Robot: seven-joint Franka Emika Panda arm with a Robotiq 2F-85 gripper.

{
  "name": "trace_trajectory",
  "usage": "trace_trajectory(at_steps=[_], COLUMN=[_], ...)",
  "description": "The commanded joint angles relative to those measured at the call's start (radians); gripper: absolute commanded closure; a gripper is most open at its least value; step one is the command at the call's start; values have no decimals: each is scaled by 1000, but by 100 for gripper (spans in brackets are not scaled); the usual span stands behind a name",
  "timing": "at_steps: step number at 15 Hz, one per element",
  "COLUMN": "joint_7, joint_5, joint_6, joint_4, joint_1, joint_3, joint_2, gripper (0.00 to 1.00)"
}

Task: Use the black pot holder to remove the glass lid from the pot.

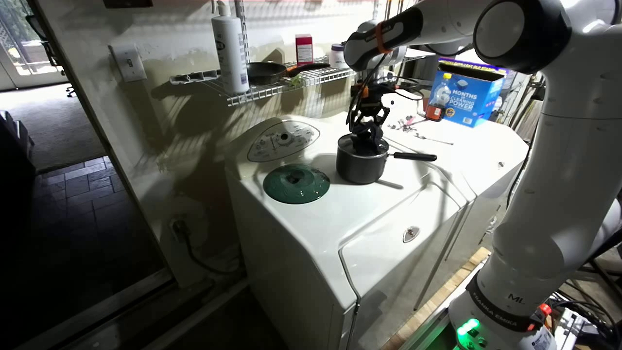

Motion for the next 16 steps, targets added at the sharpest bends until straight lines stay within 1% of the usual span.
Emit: trace_trajectory(at_steps=[1,6,7,8,9,13,14,16], joint_7=[2,7,6,7,7,6,4,1], joint_5=[31,25,25,24,25,25,23,22], joint_6=[52,67,71,70,75,95,100,110], joint_4=[-42,-58,-60,-61,-65,-86,-94,-112], joint_1=[8,12,12,13,15,26,30,36], joint_3=[-7,-8,-7,-7,-6,4,6,10], joint_2=[-12,-31,-37,-41,-48,-72,-77,-91], gripper=[100,100,75,86,68,41,33,20])
